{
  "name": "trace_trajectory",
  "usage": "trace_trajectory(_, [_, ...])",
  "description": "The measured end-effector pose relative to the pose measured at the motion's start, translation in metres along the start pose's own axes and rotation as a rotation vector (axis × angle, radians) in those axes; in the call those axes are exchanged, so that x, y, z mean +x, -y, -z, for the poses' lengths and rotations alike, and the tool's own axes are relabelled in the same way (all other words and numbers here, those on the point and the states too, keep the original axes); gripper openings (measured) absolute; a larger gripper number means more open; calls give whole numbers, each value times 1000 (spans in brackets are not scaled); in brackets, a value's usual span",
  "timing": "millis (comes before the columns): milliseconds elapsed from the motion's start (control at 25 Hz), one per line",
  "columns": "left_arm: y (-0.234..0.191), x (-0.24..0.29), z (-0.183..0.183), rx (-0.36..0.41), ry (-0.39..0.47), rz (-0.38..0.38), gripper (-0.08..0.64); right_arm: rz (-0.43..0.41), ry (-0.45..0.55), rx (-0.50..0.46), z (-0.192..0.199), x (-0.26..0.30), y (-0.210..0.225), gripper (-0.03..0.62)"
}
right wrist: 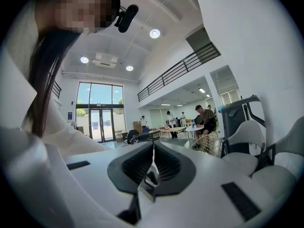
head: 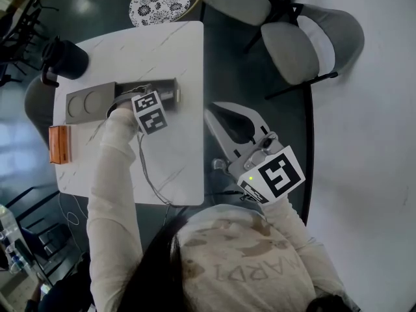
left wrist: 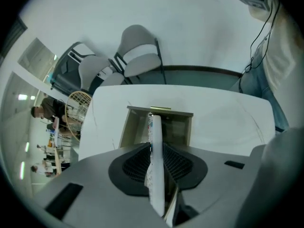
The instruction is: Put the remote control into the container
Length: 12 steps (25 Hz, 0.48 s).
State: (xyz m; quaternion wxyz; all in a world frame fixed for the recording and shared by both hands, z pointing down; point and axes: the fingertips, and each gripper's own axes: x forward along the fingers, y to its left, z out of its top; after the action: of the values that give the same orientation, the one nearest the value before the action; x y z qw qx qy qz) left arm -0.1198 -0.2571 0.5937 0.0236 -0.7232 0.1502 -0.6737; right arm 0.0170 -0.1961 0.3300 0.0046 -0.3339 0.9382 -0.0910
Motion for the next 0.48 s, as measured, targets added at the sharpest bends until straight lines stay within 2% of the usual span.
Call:
trace_trajectory(120, [-15,8,-1,17,-38,-153,89,-2,2,-1,0,0,0,20])
trace_trajectory(200, [-24,13,1,25,-73,-221,89,-1,3,-2,0,-1,0,20])
trace_trajectory(280, [-26,14,1,43,-89,-233,89,0,3,-3,-1,-2,0,20])
trace_trajectory(480, [-14,19,4,118,-135,-187,91,2,2,-2,0,-4,-1,20])
